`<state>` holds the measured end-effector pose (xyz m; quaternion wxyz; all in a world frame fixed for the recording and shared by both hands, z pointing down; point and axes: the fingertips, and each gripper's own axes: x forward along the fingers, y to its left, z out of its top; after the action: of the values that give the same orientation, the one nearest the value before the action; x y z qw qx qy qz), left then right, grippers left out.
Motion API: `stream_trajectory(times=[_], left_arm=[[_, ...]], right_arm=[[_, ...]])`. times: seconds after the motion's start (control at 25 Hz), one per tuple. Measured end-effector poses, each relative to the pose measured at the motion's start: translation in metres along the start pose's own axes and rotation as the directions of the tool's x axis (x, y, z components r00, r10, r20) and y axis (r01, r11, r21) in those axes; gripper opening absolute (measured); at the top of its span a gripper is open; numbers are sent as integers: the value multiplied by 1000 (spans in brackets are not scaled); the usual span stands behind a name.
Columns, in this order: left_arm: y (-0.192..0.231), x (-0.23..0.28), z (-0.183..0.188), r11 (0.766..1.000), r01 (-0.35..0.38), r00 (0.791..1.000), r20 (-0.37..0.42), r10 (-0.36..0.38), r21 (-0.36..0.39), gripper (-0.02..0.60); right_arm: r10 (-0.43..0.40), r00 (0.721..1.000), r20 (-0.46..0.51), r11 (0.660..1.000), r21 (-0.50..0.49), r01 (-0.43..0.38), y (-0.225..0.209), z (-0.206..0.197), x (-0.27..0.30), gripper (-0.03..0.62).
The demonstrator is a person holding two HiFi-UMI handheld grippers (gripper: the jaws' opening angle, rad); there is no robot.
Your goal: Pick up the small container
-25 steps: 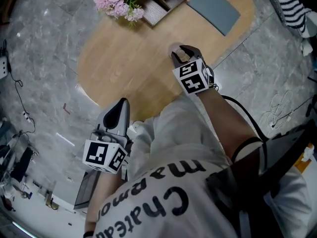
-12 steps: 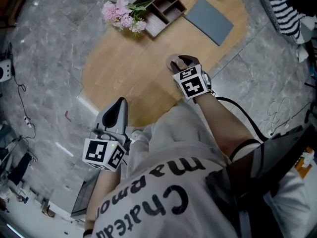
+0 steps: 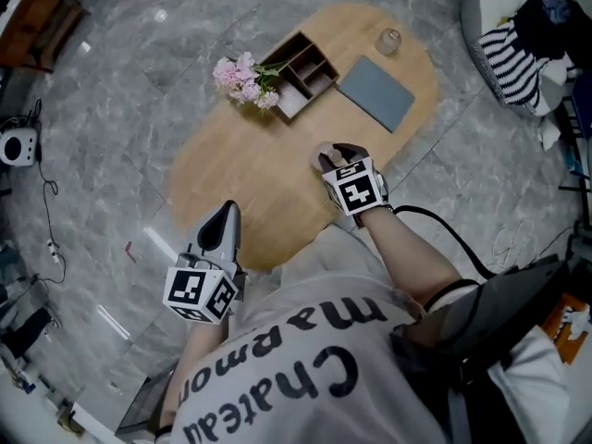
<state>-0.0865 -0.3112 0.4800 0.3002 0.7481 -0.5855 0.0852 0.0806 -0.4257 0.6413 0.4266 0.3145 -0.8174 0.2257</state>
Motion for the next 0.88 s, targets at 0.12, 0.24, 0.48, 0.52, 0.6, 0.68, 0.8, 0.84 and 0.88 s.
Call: stream_trajectory(times=[0.12, 0.24, 0.48, 0.52, 0.6, 0.68, 0.8, 0.84, 0.88], left_arm=[[-1, -8, 10, 1000, -5, 1000, 29, 4, 21, 14], [-4, -15, 18, 999, -8, 998, 56, 6, 37, 14], [-9, -33, 39, 997, 1, 993, 118, -9, 72, 14], [-10, -36, 43, 997, 3, 992, 129, -13, 78, 14], [-12, -40, 48, 996, 8, 989, 147, -21, 90, 14], [-13, -44, 54, 995, 12, 986, 166, -29, 103, 14], [-15, -50, 65, 995, 12, 979, 202, -33, 101, 14], [-16, -53, 69, 995, 13, 976, 213, -35, 102, 14], [-17, -55, 74, 994, 13, 974, 226, -37, 106, 14]], right_arm=[[-11, 1000, 29, 1000, 5, 11, 1, 8, -16, 138], [-22, 998, 55, 1000, 12, 21, 2, 15, -31, 138], [-27, 991, 129, 999, 42, 22, 8, 34, -62, 137], [-29, 989, 145, 999, 41, 23, 9, 39, -67, 138], [-33, 984, 174, 999, 32, 28, 12, 46, -78, 138], [-36, 978, 205, 999, 27, 31, 14, 55, -89, 138], [-31, 965, 261, 999, 27, 25, 18, 67, -110, 138], [-29, 959, 281, 999, 27, 22, 20, 71, -117, 138], [-27, 953, 301, 999, 26, 20, 22, 76, -124, 137]])
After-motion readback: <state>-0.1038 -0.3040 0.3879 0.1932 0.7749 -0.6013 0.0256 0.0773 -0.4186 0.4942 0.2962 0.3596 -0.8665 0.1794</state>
